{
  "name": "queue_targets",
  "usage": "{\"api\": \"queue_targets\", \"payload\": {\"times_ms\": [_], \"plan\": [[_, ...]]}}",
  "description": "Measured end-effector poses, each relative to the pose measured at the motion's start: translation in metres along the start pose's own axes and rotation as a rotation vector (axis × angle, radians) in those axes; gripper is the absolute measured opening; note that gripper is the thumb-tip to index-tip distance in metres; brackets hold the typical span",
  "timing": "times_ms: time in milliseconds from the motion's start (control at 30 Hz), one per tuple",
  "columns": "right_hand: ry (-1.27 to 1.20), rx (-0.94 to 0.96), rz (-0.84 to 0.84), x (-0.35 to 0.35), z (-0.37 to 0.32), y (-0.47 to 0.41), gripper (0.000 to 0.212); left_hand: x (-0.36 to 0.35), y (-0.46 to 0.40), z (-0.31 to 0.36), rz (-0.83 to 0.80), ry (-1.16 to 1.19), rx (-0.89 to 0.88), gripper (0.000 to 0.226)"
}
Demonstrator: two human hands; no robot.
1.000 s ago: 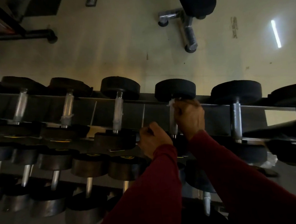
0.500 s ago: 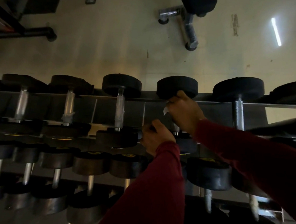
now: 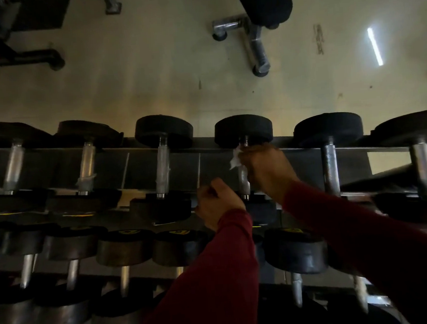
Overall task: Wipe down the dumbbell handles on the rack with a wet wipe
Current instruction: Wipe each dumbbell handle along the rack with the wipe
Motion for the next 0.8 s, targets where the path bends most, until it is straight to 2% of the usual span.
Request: {"api": "queue_targets", "payload": {"times_ms": [67,167,267,467,633,800], "plan": [[-0.26,-0.266,0.077,-0.003,0.023,0.019,0.013,-0.001,0.002,0.0,-0.01,-0.005,-0.003,0.029],[-0.637,-0.591,0.157,-0.011,0.041,0.03,0.02,-0.001,0.003,0.0,-0.004,-0.025,-0.003,0.028],[-0.872,-0.804,0.094,-0.015,0.051,0.014,0.026,-0.001,0.003,0.002,-0.013,-0.019,-0.006,0.023],[-0.806,-0.8,-0.101,-0.024,0.051,0.013,0.029,0.001,0.004,0.003,-0.031,-0.019,0.002,0.02],[-0.594,-0.752,-0.304,-0.048,0.043,0.047,0.028,0.001,0.005,0.005,-0.03,-0.022,-0.007,0.022],[-0.564,-0.744,-0.214,-0.038,0.047,0.029,0.037,0.003,0.005,0.007,-0.036,-0.045,-0.026,0.028]]}}
Point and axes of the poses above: each hand's wrist, its own y-axis away from the middle knuckle, its own x-axis out of the back of the hand, z = x × y, the point moved 8 cm from there along -y, towards the middle knuckle, and after that the axes turned 3 degrees about x, right-handed, at the moved point
